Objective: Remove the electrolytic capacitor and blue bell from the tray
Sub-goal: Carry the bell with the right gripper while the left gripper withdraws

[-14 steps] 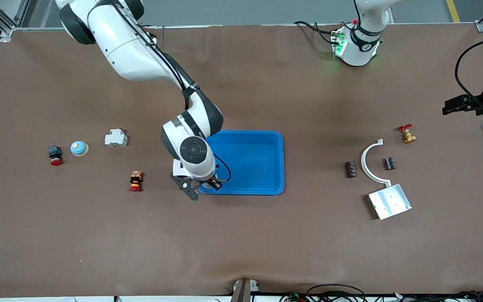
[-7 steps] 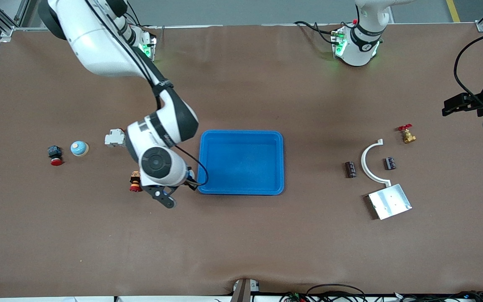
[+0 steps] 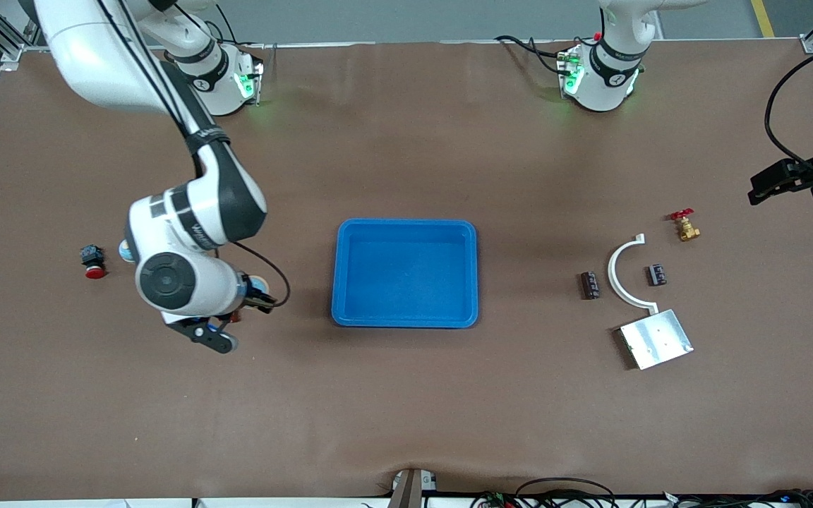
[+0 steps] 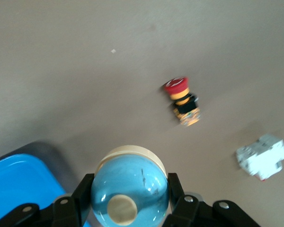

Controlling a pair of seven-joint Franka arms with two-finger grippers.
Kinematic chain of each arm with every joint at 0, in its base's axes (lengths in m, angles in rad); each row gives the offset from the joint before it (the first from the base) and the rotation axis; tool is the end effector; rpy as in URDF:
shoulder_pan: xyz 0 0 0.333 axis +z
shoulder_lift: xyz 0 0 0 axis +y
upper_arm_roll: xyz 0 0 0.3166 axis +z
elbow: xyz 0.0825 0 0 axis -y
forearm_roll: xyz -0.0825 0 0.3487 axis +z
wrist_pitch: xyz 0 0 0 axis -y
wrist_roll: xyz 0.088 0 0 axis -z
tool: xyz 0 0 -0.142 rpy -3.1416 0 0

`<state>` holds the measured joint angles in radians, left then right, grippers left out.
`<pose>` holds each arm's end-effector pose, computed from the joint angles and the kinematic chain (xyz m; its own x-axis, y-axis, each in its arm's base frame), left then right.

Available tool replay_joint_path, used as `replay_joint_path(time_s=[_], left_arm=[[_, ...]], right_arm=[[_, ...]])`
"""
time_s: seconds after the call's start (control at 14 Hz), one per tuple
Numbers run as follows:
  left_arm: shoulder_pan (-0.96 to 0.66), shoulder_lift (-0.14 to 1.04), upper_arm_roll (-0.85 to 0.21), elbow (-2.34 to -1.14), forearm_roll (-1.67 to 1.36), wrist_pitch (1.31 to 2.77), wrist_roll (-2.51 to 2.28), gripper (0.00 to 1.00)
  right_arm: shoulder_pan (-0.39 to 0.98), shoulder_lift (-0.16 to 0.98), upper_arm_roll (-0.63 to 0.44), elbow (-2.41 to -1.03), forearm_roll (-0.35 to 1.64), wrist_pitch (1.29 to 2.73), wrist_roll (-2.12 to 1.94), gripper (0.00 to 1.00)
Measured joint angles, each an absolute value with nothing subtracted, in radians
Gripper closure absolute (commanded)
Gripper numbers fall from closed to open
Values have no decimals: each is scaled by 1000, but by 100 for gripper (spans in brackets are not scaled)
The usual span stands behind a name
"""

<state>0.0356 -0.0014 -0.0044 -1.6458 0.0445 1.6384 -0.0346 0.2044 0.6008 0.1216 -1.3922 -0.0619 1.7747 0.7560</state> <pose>0.5226 0.0223 0.5640 0.9980 0.0627 -0.0045 0.0625 -0.9971 -0.0445 0.6261 0.1898 0.3242 0.8943 -0.4168 -0.1627 -0.3979 -0.9072 0.1368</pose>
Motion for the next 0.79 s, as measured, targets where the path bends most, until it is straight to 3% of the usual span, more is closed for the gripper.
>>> replay_joint_path(time_s=[0.29, 0.79], left_arm=[[30, 52, -43, -1546, 12, 1639, -56, 0], [28, 88, -44, -1522, -39, 1639, -56, 0]], right_arm=[[129, 498, 122, -1623, -62, 1954, 618, 100], [14, 397, 121, -1887, -62, 2199, 362, 100]])
